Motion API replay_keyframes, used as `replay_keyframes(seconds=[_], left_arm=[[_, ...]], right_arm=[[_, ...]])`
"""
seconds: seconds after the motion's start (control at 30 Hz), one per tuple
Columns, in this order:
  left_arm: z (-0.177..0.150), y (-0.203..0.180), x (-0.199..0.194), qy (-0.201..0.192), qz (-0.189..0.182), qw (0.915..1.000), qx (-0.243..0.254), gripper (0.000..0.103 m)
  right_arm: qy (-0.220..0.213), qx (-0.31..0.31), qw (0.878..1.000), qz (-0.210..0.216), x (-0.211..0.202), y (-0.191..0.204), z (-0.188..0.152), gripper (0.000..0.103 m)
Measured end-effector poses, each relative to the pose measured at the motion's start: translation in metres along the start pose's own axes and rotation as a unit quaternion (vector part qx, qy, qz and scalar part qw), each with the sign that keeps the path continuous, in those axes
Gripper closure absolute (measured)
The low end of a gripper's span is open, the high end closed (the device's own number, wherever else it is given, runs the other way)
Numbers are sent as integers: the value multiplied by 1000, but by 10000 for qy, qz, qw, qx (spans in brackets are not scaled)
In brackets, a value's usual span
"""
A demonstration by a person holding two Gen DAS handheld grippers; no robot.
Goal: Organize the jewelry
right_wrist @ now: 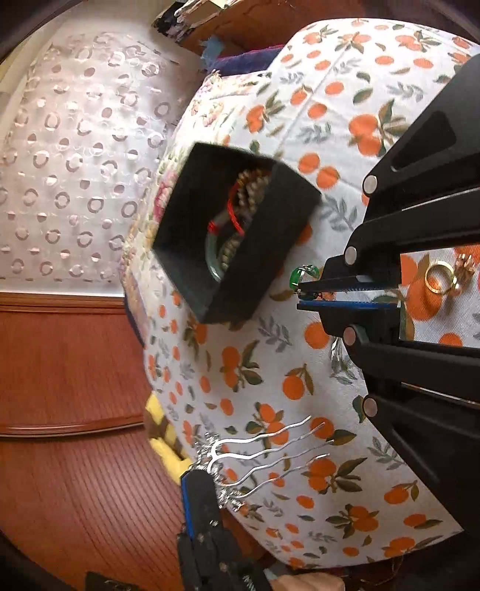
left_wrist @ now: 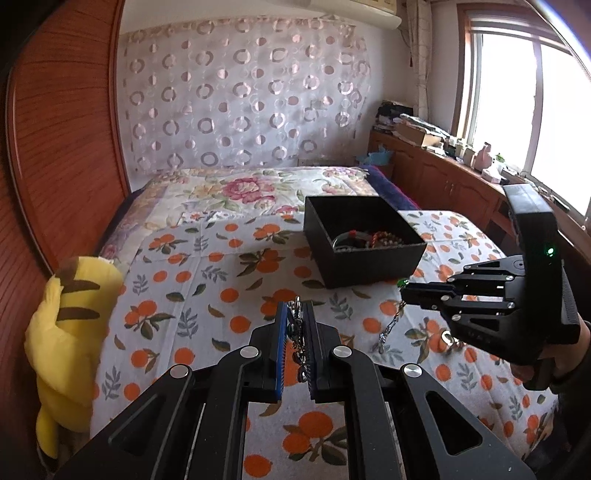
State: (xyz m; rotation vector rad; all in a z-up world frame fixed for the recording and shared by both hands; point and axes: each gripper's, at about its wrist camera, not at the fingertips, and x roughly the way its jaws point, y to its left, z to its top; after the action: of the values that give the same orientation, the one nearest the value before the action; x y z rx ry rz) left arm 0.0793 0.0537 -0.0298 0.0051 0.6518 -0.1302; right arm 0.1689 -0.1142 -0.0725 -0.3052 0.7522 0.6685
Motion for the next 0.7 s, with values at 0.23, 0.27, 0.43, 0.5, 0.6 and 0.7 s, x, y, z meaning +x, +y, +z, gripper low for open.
replay_keyframes(seconds=[0.23,0.27,0.43,0.5,0.6,0.7], left_arm=[[23,-9,-4,-213,-47,9997,62,95],[28,-11,-4,-258,-57,9996,81,95],[49,-19,-5,-418,-61,9989,182,95],[55,-22,-3,-454,-63,9987,214,95],[64,-26,-2,-507,-50,9984,250,95],[71,-29,1,-539,-29,9981,288,95]], right_arm=[[-381,-16,9991,-180,-33,-14,20,98],[-426,-22,9988,-226,-36,-16,23,98],[-613,7,9974,-367,-46,-30,45,98],[-658,55,9971,-383,-47,-37,52,98],[-727,126,9964,-413,-46,-47,61,98],[-750,172,9959,-468,-41,-54,70,98]])
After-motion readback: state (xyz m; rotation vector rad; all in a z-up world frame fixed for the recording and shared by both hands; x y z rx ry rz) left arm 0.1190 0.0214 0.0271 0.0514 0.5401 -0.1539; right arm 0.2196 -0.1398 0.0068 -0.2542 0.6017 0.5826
